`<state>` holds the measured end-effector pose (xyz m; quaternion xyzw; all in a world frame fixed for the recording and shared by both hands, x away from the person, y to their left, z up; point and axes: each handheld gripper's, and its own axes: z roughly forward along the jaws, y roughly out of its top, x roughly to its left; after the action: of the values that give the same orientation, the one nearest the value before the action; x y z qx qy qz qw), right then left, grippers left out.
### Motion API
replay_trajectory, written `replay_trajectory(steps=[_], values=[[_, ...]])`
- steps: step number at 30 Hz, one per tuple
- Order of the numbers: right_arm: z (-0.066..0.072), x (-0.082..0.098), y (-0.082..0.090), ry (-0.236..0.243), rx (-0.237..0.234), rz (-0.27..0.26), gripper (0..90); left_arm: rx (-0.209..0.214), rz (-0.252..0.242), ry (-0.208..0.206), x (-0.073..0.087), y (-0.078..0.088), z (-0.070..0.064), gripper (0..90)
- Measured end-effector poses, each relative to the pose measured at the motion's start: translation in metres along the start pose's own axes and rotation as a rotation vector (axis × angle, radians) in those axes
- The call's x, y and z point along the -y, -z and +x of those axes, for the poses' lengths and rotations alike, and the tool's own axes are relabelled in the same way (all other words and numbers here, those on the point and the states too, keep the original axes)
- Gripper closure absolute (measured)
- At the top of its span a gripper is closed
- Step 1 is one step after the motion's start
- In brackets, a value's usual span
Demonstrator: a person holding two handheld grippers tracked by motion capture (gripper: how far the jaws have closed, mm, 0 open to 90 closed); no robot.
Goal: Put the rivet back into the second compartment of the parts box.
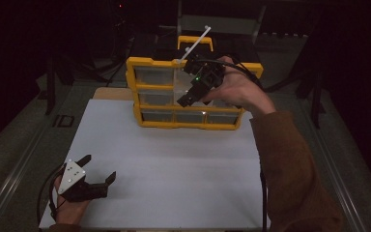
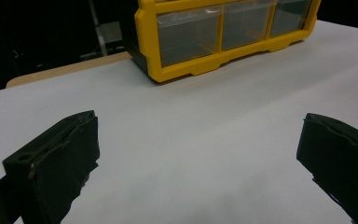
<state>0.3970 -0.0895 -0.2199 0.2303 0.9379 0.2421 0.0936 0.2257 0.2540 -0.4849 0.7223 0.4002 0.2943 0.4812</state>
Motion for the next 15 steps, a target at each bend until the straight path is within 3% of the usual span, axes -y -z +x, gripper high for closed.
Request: replay_trajectory(steps=[15], values=[[0.005,0.017,-0.004,0.025,-0.014,0.019,22.4,0.002,0.006,-0.004,0.0,-0.001,0.0,0.0]])
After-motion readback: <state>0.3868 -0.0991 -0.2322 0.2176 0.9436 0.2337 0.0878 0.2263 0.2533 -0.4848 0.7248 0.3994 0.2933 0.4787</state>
